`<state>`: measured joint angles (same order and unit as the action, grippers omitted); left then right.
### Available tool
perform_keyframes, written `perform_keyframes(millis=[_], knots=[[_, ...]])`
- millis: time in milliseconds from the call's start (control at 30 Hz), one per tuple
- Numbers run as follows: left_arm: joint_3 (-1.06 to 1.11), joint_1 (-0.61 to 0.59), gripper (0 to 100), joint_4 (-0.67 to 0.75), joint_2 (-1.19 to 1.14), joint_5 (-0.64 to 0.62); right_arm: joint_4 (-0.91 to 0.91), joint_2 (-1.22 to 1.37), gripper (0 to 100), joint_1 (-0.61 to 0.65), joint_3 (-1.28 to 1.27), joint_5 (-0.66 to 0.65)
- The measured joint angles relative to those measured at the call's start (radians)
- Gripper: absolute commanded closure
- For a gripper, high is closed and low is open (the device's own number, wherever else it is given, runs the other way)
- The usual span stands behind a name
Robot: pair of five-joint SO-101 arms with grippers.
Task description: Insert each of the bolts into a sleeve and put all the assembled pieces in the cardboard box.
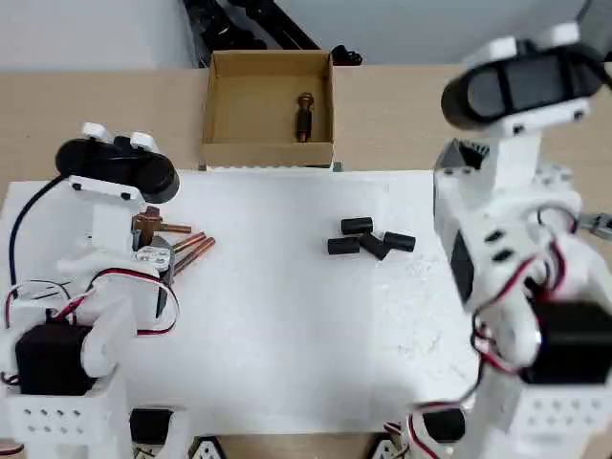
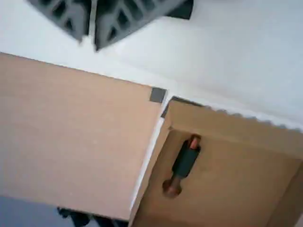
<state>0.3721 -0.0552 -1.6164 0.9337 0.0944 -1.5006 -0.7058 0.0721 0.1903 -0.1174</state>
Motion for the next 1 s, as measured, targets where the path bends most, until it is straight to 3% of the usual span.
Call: perform_keyframes(millis=[667, 900, 1000], knots=[[0.000, 0.000, 99, 0.000, 0.000, 0.000, -0.152, -0.167, 99.8, 0.000, 0.002, 0.012], [0.000, 0.000, 99, 0.000, 0.000, 0.000, -0.161, -0.153, 99.8, 0.003, -0.012, 0.218], [0.000, 0.000, 99, 0.000, 0.000, 0.000, -0.137, -0.150, 99.8, 0.061, -0.078, 0.285]])
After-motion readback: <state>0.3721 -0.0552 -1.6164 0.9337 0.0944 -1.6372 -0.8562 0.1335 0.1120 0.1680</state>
